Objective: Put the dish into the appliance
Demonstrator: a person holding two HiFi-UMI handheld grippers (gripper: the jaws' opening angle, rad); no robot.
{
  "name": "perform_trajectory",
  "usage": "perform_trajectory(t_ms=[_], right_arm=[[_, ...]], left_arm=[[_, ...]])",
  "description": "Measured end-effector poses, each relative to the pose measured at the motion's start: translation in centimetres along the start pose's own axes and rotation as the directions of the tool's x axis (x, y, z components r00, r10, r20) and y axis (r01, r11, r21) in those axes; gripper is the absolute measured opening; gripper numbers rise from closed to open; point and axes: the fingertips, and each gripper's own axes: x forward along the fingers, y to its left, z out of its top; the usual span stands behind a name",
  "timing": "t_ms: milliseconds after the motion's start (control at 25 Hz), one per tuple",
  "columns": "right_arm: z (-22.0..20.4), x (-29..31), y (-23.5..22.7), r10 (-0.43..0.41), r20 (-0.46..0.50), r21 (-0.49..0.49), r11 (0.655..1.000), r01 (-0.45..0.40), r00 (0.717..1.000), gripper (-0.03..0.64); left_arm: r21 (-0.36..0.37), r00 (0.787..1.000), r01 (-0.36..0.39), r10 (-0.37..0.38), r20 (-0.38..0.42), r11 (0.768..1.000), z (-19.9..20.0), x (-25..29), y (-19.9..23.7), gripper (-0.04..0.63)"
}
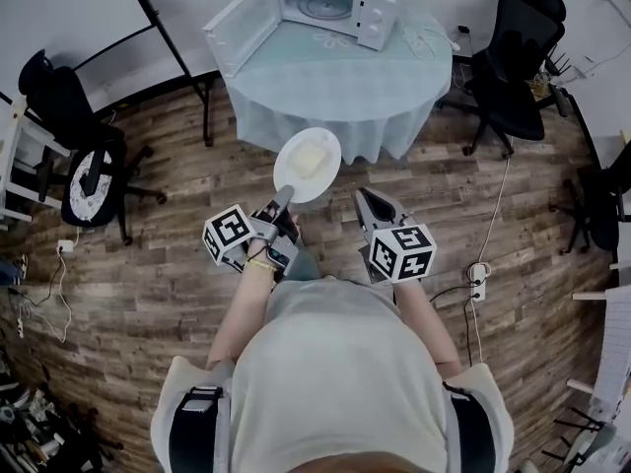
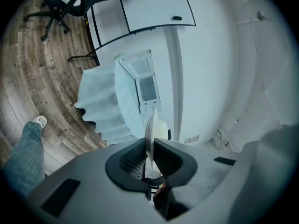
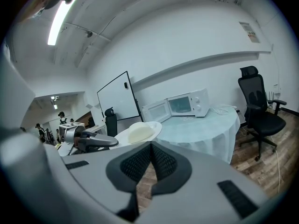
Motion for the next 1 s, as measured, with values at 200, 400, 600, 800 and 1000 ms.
perform_trajectory(t_ms=[200, 400, 600, 800, 1000], right_arm=[[0.3, 1.0, -0.7, 0.015, -0.015, -0.002, 1.0, -0.015, 1.0, 0.008], [1.3, 2.5, -1.7, 0.02, -0.005, 0.002, 1.0, -0.02, 1.0, 0.008], [2.3, 4.7, -2.6, 0.025, 0.0, 0.002, 1.0, -0.025, 1.0, 0.008], [3.7, 7.5, -4.2, 0.013, 0.002, 0.006, 1.0, -0.013, 1.0, 0.008], [5.8, 10.9, -5.3, 0.011, 0.005, -0.003, 1.0, -0.011, 1.0, 0.008]], left_arm=[[-0.006, 1.0, -0.009, 0.009, 0.005, 1.0, 0.6, 1.0, 0.0, 0.041], [-0.014, 1.0, -0.006, 0.006, 0.001, 1.0, 2.1, 2.8, 0.0, 0.041], [-0.011, 1.0, -0.017, 0.017, -0.001, 1.0, 4.1, 4.8, 0.1, 0.041], [0.0, 1.0, -0.019, 0.019, -0.01, 1.0, 6.4, 7.4, 0.3, 0.041], [-0.002, 1.0, -0.017, 0.017, -0.015, 1.0, 9.4, 10.1, 0.3, 0.041]])
